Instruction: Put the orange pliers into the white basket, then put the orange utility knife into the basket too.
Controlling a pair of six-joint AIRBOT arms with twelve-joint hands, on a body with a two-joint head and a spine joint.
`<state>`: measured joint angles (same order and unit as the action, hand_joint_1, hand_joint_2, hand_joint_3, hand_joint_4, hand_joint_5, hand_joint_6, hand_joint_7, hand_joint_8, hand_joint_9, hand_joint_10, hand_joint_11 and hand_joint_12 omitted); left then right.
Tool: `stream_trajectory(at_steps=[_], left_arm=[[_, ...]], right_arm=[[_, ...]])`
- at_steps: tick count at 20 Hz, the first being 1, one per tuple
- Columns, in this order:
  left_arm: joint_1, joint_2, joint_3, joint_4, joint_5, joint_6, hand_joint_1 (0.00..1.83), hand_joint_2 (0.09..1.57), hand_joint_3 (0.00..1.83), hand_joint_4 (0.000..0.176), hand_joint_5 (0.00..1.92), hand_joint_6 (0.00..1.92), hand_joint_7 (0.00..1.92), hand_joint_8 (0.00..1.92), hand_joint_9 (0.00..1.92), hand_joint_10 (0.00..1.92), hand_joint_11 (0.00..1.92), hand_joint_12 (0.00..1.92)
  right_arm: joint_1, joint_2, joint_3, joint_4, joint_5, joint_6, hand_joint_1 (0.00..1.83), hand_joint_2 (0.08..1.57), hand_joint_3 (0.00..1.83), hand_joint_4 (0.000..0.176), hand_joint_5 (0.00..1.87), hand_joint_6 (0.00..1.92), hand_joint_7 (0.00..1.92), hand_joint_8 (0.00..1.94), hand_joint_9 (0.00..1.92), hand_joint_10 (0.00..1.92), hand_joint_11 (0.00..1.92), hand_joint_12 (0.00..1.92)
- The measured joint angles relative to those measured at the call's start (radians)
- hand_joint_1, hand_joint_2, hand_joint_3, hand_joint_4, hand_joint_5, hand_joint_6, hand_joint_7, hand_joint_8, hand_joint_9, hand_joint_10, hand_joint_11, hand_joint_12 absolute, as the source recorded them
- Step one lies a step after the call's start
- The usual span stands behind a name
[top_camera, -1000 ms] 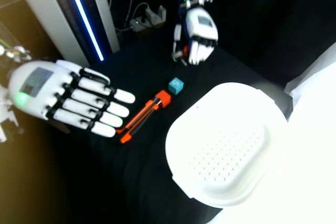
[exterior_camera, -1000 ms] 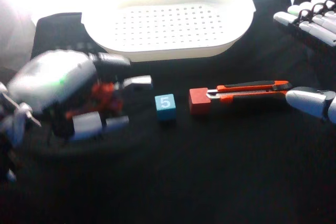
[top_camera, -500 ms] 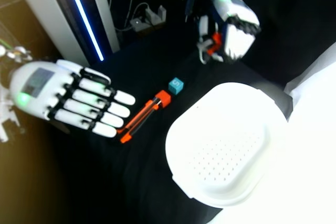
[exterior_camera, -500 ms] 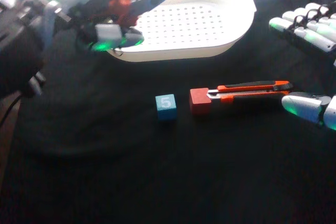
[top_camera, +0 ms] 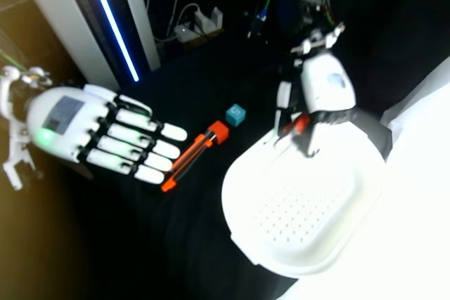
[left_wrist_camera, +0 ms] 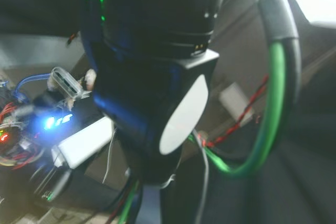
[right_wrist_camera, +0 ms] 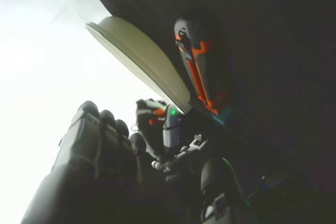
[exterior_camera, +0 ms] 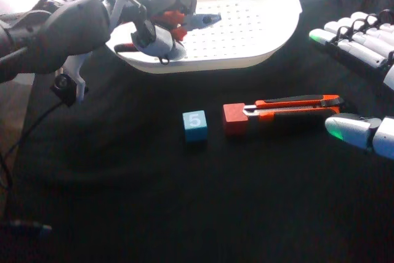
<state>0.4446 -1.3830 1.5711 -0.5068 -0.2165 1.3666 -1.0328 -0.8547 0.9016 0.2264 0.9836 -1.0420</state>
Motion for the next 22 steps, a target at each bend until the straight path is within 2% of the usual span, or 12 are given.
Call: stream_trajectory(at_steps=[1, 2, 3, 4, 5, 6, 9, 11, 14, 15, 16, 22], left_arm=[[0.000, -0.008, 0.014, -0.017, 0.011, -0.001, 0.86, 1.25, 0.00, 0.002, 0.05, 0.90, 0.19, 0.87, 0.13, 1.30, 0.11, 1.75], [0.000, -0.010, 0.016, -0.019, 0.013, 0.000, 0.83, 1.23, 0.00, 0.060, 0.06, 0.50, 0.17, 0.42, 0.02, 0.90, 0.02, 1.45], [0.000, -0.010, 0.015, -0.019, 0.013, 0.000, 0.80, 1.20, 0.00, 0.120, 0.07, 0.23, 0.03, 0.13, 0.00, 0.27, 0.00, 0.79], [0.000, -0.008, 0.010, -0.018, 0.007, 0.000, 0.68, 1.18, 0.00, 0.118, 0.01, 0.04, 0.01, 0.03, 0.00, 0.05, 0.00, 0.21], [0.000, 0.005, -0.013, -0.013, -0.011, 0.000, 0.49, 1.15, 0.00, 0.093, 0.00, 0.01, 0.00, 0.00, 0.00, 0.01, 0.00, 0.04], [0.000, 0.016, -0.031, -0.003, -0.021, -0.001, 0.39, 1.14, 0.00, 0.087, 0.00, 0.00, 0.00, 0.00, 0.00, 0.00, 0.00, 0.01], [0.000, 0.064, -0.094, 0.036, -0.072, 0.000, 0.19, 1.13, 0.00, 0.150, 0.00, 0.00, 0.00, 0.00, 0.00, 0.00, 0.00, 0.00], [0.005, 0.119, -0.165, 0.072, -0.140, 0.000, 0.08, 1.20, 0.02, 0.170, 0.00, 0.00, 0.00, 0.00, 0.00, 0.00, 0.00, 0.00], [0.068, 0.213, -0.254, 0.125, -0.288, -0.084, 0.01, 1.25, 0.04, 0.173, 0.00, 0.00, 0.00, 0.00, 0.00, 0.00, 0.00, 0.00], [0.093, 0.244, -0.280, 0.135, -0.321, -0.109, 0.14, 1.25, 0.03, 0.175, 0.00, 0.00, 0.00, 0.00, 0.00, 0.00, 0.00, 0.00], [0.129, 0.282, -0.320, 0.138, -0.379, -0.119, 0.10, 1.25, 0.02, 0.176, 0.00, 0.00, 0.00, 0.00, 0.00, 0.00, 0.00, 0.00], [0.273, 0.379, -0.439, 0.144, -0.573, -0.154, 0.18, 1.33, 0.02, 0.172, 0.00, 0.00, 0.00, 0.00, 0.00, 0.00, 0.00, 0.00]], right_arm=[[0.000, 0.000, 0.000, 0.002, -0.002, 0.000, 0.43, 1.25, 0.00, 0.030, 0.00, 0.00, 0.00, 0.00, 0.00, 0.00, 0.00, 0.00], [0.000, 0.000, 0.000, 0.006, -0.002, 0.000, 0.43, 1.25, 0.00, 0.023, 0.00, 0.00, 0.00, 0.00, 0.00, 0.00, 0.00, 0.00], [0.000, 0.000, 0.000, 0.007, -0.002, 0.000, 0.42, 1.24, 0.00, 0.025, 0.00, 0.00, 0.00, 0.00, 0.00, 0.00, 0.00, 0.00], [0.000, 0.000, 0.001, 0.005, -0.001, 0.000, 0.43, 1.24, 0.00, 0.030, 0.00, 0.00, 0.00, 0.00, 0.00, 0.00, 0.00, 0.00], [0.000, 0.000, 0.001, 0.005, -0.002, 0.000, 0.42, 1.23, 0.00, 0.051, 0.00, 0.00, 0.00, 0.00, 0.00, 0.00, 0.00, 0.00], [0.000, 0.000, 0.001, 0.006, -0.002, 0.000, 0.42, 1.22, 0.00, 0.058, 0.00, 0.00, 0.00, 0.00, 0.00, 0.00, 0.00, 0.00], [0.000, 0.000, 0.001, -0.006, -0.003, 0.000, 0.45, 1.19, 0.00, 0.074, 0.00, 0.00, 0.00, 0.00, 0.00, 0.00, 0.00, 0.00], [0.000, -0.005, 0.007, -0.014, -0.014, 0.001, 0.44, 1.18, 0.00, 0.054, 0.00, 0.00, 0.00, 0.00, 0.00, 0.00, 0.00, 0.00], [0.022, -0.043, 0.028, -0.019, -0.061, 0.001, 0.47, 1.18, 0.00, 0.038, 0.00, 0.00, 0.00, 0.00, 0.00, 0.00, 0.01, 0.01], [0.035, -0.060, 0.040, -0.030, -0.085, 0.003, 0.51, 1.19, 0.00, 0.015, 0.00, 0.00, 0.00, 0.00, 0.02, 0.01, 0.04, 0.02], [0.054, -0.082, 0.056, -0.039, -0.106, 0.004, 0.60, 1.17, 0.01, 0.000, 0.00, 0.00, 0.03, 0.01, 0.07, 0.00, 0.00, 0.31], [0.119, -0.158, 0.123, -0.044, -0.218, 0.005, 0.64, 1.18, 0.00, 0.000, 0.00, 0.00, 0.04, 0.00, 0.10, 0.01, 0.00, 0.28]])
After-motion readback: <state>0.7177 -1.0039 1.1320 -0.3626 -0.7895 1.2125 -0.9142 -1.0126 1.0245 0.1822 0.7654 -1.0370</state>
